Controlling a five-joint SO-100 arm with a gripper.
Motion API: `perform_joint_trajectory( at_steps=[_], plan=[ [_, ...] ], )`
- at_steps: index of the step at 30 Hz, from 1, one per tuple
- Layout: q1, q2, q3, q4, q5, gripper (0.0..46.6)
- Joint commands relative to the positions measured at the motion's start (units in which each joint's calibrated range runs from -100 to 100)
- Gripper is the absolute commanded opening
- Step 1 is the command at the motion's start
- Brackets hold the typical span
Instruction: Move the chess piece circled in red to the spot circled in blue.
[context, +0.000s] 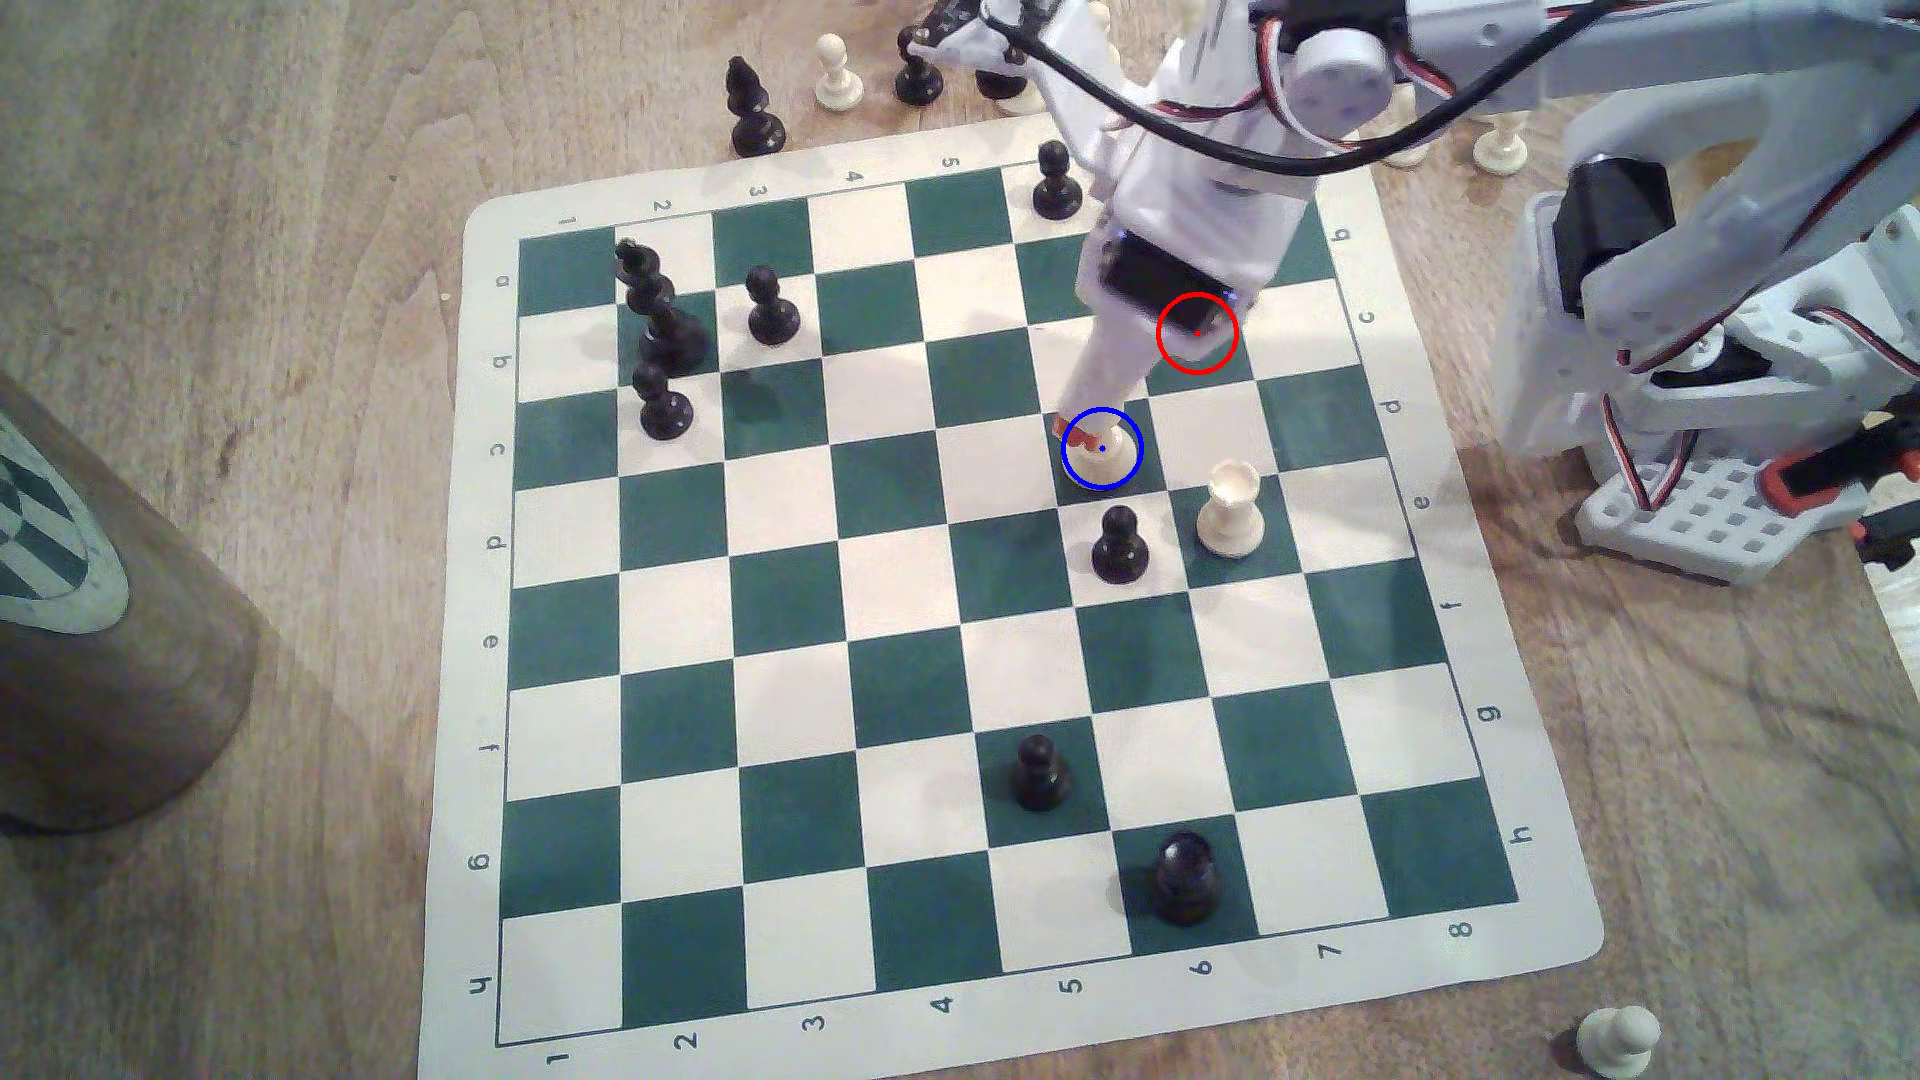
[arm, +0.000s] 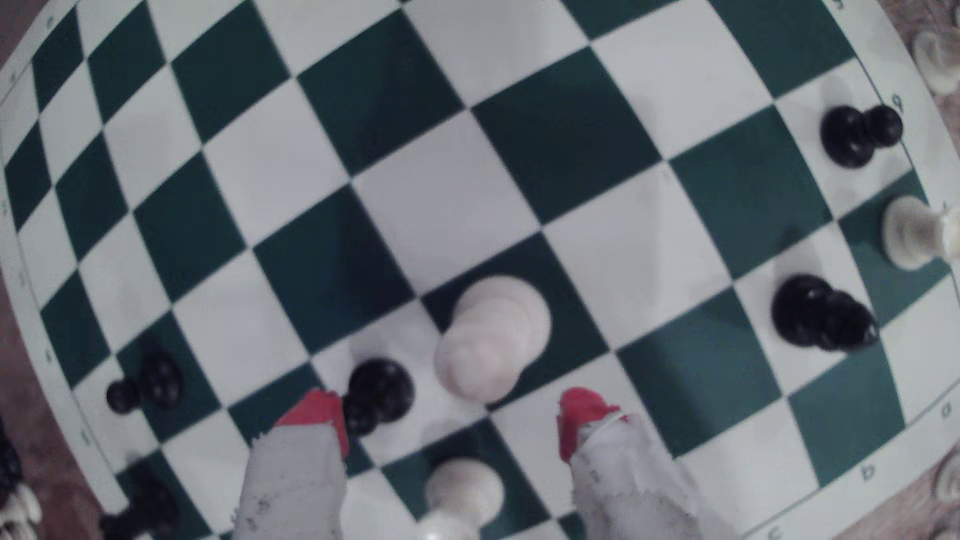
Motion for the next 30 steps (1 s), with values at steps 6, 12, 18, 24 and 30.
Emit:
perform_joint_trajectory(
  at_steps=[6,12,18,24,30],
  plan=[
    [-7.11,-12.23,-2.95,14.37,-0.15,23.3],
    [-7.97,-23.69,1.40,14.29,0.59,15.3],
    [-7.35,-38.21,8.11,4.95,0.24,0.2],
    [-7.19,-49.24,16.91,-6.76,0.20,0.2],
    [-5.16,-53.23,25.97,-21.75,1.12,0.2]
  ],
)
